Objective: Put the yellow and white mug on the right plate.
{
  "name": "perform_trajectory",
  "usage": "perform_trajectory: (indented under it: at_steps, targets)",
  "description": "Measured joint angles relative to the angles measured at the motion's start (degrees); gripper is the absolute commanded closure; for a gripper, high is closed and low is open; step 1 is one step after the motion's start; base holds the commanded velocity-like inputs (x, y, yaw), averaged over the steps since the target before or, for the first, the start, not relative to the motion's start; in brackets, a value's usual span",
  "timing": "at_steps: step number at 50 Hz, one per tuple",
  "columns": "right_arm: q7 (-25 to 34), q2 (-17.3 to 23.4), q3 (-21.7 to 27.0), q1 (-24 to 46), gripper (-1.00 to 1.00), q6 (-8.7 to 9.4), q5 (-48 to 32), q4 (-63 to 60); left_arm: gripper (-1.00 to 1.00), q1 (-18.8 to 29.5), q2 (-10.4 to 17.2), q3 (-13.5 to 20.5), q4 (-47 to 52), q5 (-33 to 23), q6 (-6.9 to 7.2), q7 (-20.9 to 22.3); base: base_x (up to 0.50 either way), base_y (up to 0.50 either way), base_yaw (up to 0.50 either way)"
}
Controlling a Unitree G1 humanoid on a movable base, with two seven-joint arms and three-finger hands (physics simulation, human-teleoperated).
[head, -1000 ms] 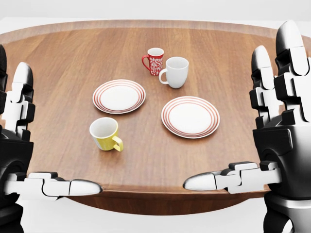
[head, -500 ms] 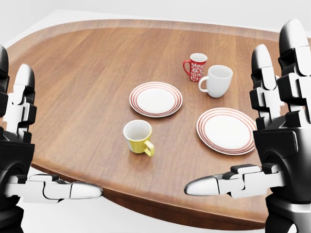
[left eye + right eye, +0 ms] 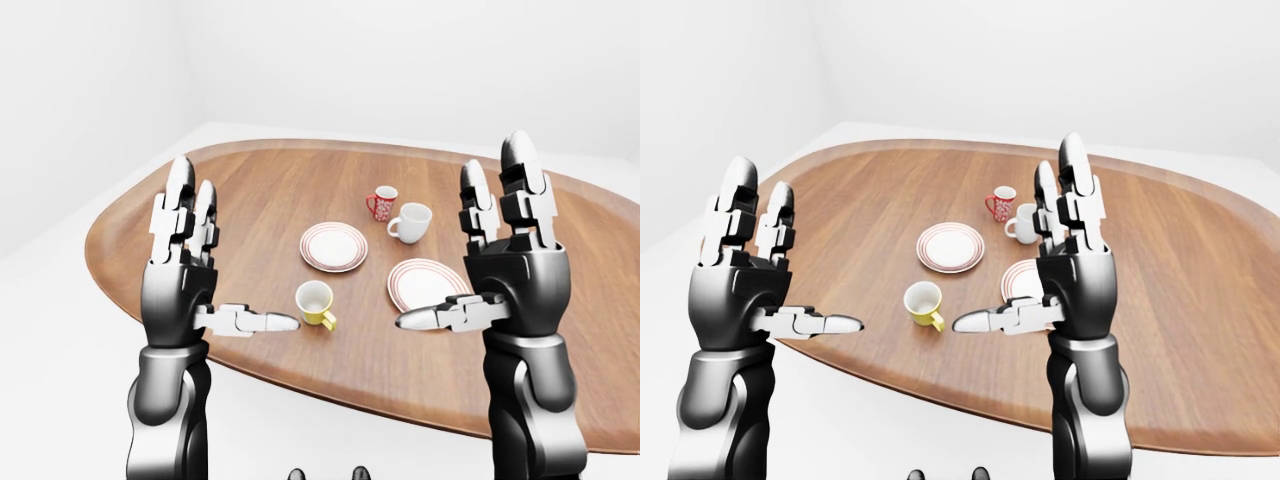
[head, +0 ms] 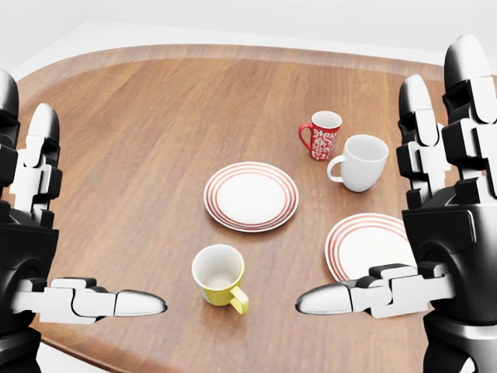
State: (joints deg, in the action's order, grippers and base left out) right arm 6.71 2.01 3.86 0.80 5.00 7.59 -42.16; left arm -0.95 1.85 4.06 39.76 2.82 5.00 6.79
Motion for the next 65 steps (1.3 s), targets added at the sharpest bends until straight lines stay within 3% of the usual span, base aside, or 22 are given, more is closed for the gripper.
perform_trajectory:
  at_steps: [12, 26, 65]
  targets:
    - [-0.2, 0.1, 0.5, -0.6, -1.00, 0.00, 1.5, -0.4, -1.00, -0.5, -0.3, -0.3, 0.0, 0.0, 0.00, 0.1, -0.12, 0.43, 0.00]
    - [-0.1, -0.1, 0.1, -1.1, -1.00, 0.00, 2.3, -0.3, -1.00, -0.9, -0.1, -0.4, 0.4, -0.1, 0.00, 0.2, 0.32, 0.09, 0.00]
    - [-0.4, 0.2, -0.4, 0.2, -1.00, 0.00, -1.4, 2.5, -1.00, -0.7, -0.1, -0.6, 0.9, -0.2, 0.00, 0.4, 0.08, 0.02, 0.00]
